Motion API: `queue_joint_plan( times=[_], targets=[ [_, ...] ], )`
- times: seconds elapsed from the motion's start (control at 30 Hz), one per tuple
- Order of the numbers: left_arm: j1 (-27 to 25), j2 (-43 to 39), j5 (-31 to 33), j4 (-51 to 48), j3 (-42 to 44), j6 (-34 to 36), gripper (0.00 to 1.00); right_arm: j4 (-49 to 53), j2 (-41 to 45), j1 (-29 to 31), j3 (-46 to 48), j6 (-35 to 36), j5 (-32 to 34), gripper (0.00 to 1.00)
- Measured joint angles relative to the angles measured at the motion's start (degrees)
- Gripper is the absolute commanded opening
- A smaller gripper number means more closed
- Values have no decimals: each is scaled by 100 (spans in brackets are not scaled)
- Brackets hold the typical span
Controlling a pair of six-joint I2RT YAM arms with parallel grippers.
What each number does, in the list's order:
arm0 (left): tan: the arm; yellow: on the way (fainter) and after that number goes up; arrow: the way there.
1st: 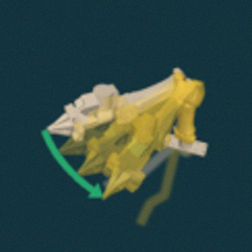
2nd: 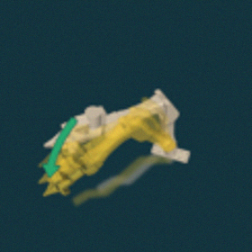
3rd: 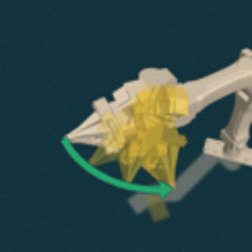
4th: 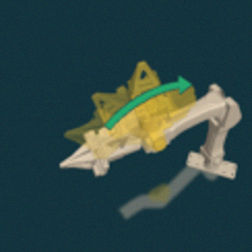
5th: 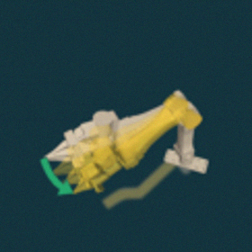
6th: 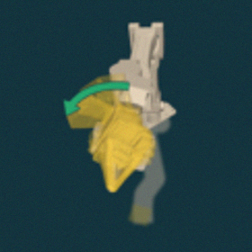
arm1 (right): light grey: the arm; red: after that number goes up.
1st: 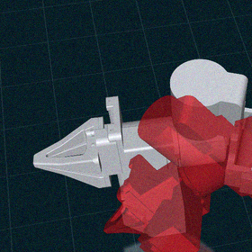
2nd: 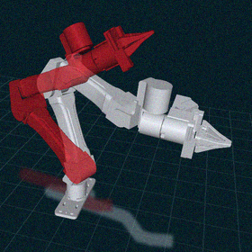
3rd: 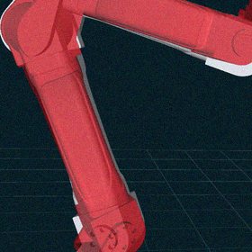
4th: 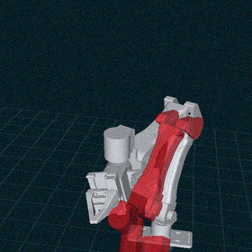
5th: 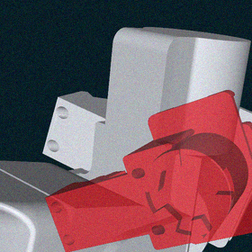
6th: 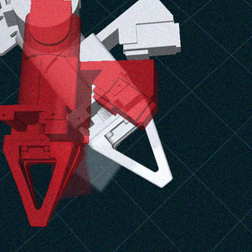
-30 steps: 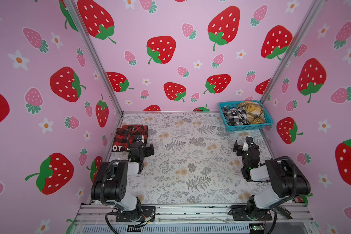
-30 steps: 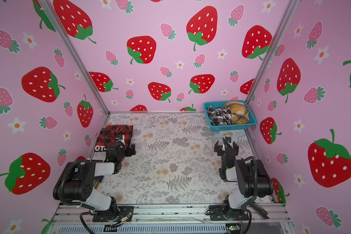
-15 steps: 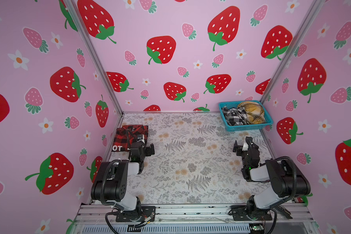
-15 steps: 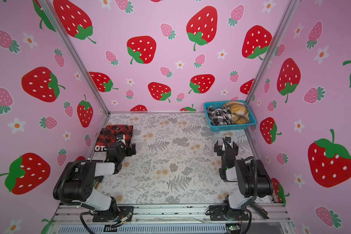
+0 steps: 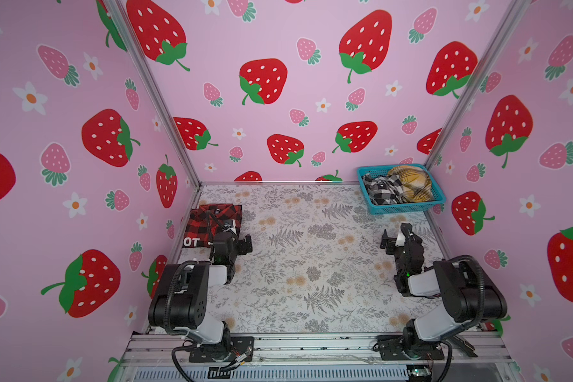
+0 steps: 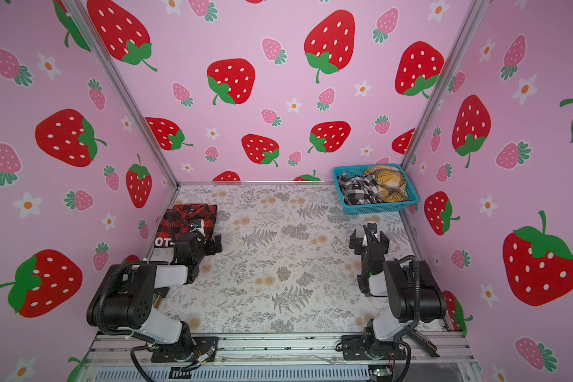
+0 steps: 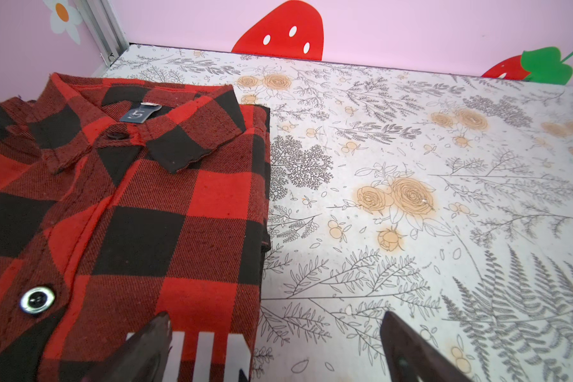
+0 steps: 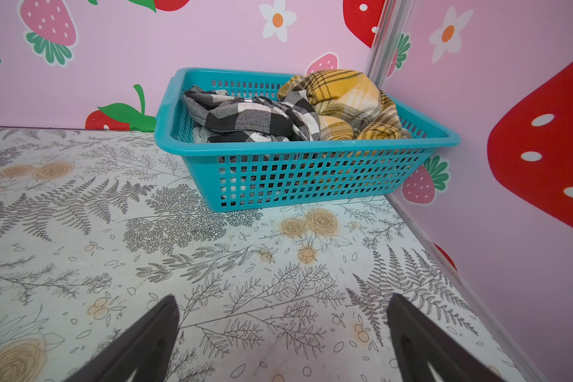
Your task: Fold and stack the long sleeve shirts
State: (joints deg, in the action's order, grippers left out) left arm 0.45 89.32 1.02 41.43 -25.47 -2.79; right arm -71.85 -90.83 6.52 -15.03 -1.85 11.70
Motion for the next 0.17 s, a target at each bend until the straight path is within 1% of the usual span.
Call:
queue_joint_plan(
  times=[0.17],
  targets=[
    [42,0,-44,-2,-7,0,99,7,0,0,-2,0,0,99]
  ],
)
